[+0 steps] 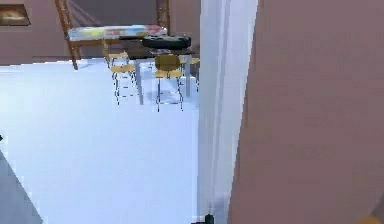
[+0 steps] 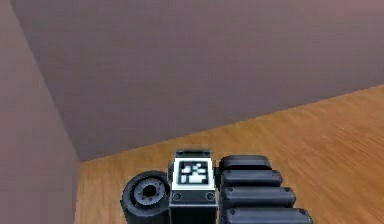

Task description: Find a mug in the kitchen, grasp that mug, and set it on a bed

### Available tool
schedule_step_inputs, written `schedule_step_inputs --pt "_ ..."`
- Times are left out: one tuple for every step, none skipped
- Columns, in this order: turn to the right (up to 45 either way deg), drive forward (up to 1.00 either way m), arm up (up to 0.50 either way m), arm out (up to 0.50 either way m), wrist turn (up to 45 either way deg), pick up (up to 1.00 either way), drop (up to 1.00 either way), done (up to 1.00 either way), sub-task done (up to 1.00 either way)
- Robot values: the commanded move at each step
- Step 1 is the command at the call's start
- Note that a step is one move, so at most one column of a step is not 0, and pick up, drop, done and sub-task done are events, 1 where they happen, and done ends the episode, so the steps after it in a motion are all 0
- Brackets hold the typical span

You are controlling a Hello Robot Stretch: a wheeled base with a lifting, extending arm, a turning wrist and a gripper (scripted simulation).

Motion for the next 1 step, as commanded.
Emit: schedule_step_inputs --pt "-33.0 0.00 0.00 0.00 0.0 0.00 0.00 0.00 0.00"
